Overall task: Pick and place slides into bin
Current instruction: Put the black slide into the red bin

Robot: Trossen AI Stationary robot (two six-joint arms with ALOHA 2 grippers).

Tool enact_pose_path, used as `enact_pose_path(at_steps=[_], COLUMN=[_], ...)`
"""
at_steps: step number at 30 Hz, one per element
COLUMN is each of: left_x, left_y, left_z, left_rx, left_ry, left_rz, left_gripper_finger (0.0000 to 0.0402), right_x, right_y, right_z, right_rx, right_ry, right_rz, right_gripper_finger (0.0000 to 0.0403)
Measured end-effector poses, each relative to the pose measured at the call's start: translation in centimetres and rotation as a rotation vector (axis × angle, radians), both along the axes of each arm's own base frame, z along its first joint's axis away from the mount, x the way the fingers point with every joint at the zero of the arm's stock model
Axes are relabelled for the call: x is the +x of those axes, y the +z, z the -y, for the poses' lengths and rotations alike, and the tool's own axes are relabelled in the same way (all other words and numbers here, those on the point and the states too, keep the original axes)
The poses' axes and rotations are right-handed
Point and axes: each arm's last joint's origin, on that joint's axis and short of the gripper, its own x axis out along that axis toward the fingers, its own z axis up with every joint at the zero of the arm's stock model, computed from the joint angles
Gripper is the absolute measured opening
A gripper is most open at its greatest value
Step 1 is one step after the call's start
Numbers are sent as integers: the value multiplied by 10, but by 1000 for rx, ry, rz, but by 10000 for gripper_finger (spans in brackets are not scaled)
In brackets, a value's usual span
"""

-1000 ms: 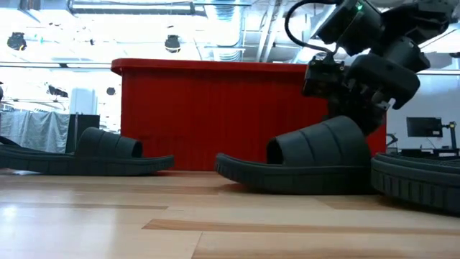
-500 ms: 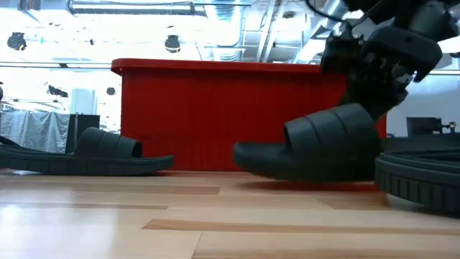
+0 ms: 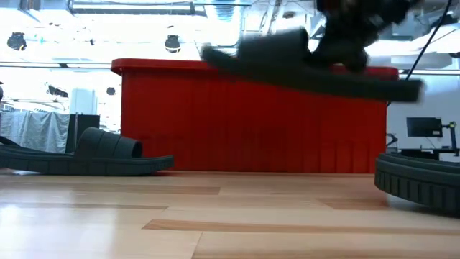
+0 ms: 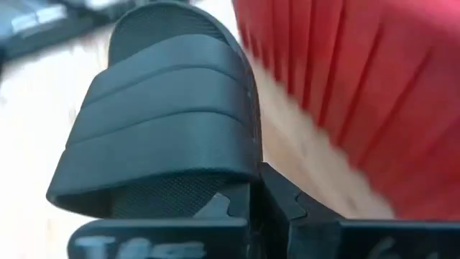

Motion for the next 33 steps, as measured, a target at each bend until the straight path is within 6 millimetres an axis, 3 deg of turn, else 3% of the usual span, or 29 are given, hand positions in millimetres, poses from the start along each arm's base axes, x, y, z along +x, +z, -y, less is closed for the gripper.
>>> enact_pose_path(at_steps=[7,13,21,27,33], left_x=[4,18,62,96,130], left_y=[-2,-8,-19,-32,-51], left_z=[1,-5,-24,-34,-48], left_rx=[1,-4,73,165,204], left_ry=[-26,74,172,269,417], left_rz=[-23,-55,-58,-77,-102], left_gripper_finger=[121,121,121,121,121], right_x=[25,33,35,37,37], right_y=[52,82,96,105,109], right_z=[-1,24,80,113,127], right_rx=[-189,-405,-519,-541,-585], right_ry=[-135,-413,-708,-731,-709], right_rz=[146,190,162,106,56], right_gripper_finger=[0,0,0,0,0])
